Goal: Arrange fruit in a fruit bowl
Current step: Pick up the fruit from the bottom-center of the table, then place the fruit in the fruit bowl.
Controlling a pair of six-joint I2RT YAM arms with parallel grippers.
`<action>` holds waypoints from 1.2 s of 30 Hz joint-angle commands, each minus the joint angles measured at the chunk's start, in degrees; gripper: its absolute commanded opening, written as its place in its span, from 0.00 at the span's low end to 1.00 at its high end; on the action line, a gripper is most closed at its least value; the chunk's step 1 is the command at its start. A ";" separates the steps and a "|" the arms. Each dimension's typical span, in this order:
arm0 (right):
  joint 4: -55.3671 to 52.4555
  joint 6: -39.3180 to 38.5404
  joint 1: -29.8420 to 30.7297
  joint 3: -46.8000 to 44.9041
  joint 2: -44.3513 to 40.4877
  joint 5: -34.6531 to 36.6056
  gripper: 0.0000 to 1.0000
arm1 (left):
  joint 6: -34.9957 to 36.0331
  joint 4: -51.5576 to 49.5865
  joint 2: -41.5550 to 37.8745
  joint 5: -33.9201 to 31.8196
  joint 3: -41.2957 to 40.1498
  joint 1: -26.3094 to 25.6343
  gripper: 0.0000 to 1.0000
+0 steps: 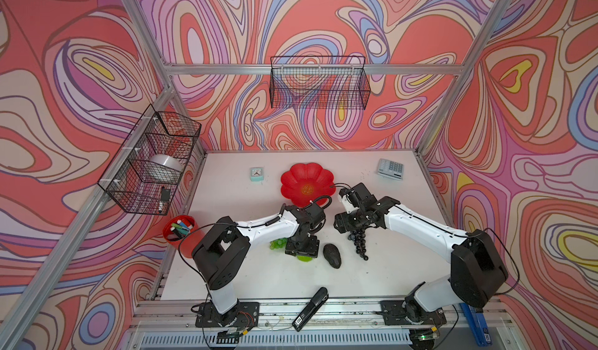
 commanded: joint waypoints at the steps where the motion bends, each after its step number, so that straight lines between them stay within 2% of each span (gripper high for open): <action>1: -0.10 -0.24 -0.24 -0.34 -1.31 0.00 0.73 | -0.10 0.76 -0.94 -0.88 -1.20 -0.32 0.51; 6: -0.12 -0.37 -0.17 0.30 -1.01 -0.06 0.73 | 0.92 -1.05 -3.93 -0.18 -1.20 -0.37 0.44; 10: -0.62 -0.58 -0.32 1.05 -1.34 0.30 0.73 | 1.90 -5.91 -8.01 -0.16 1.09 -0.28 0.44; 13: 0.09 -0.14 -0.83 1.09 -1.83 -0.96 0.73 | 4.43 -11.29 -9.24 -0.45 6.20 0.72 0.45; 18: 0.25 0.52 -1.27 1.93 -1.86 -2.88 0.73 | 9.88 -17.50 -6.28 2.48 18.40 6.30 0.45; 21: 0.65 -0.07 -1.35 2.65 -1.55 -2.73 0.72 | 11.94 -16.64 -1.72 2.05 25.83 9.27 0.44; 27: 0.27 0.20 -1.38 3.38 -1.89 -2.42 0.72 | 18.07 -21.94 15.27 0.40 49.83 14.14 0.44; 31: 0.21 0.19 -1.46 2.92 -2.19 -2.22 0.72 | 19.39 -25.21 26.52 1.67 63.60 17.89 0.44; 36: 0.79 0.63 -1.46 3.10 -1.82 -2.66 0.71 | 19.64 -25.96 35.80 1.32 74.66 20.03 0.43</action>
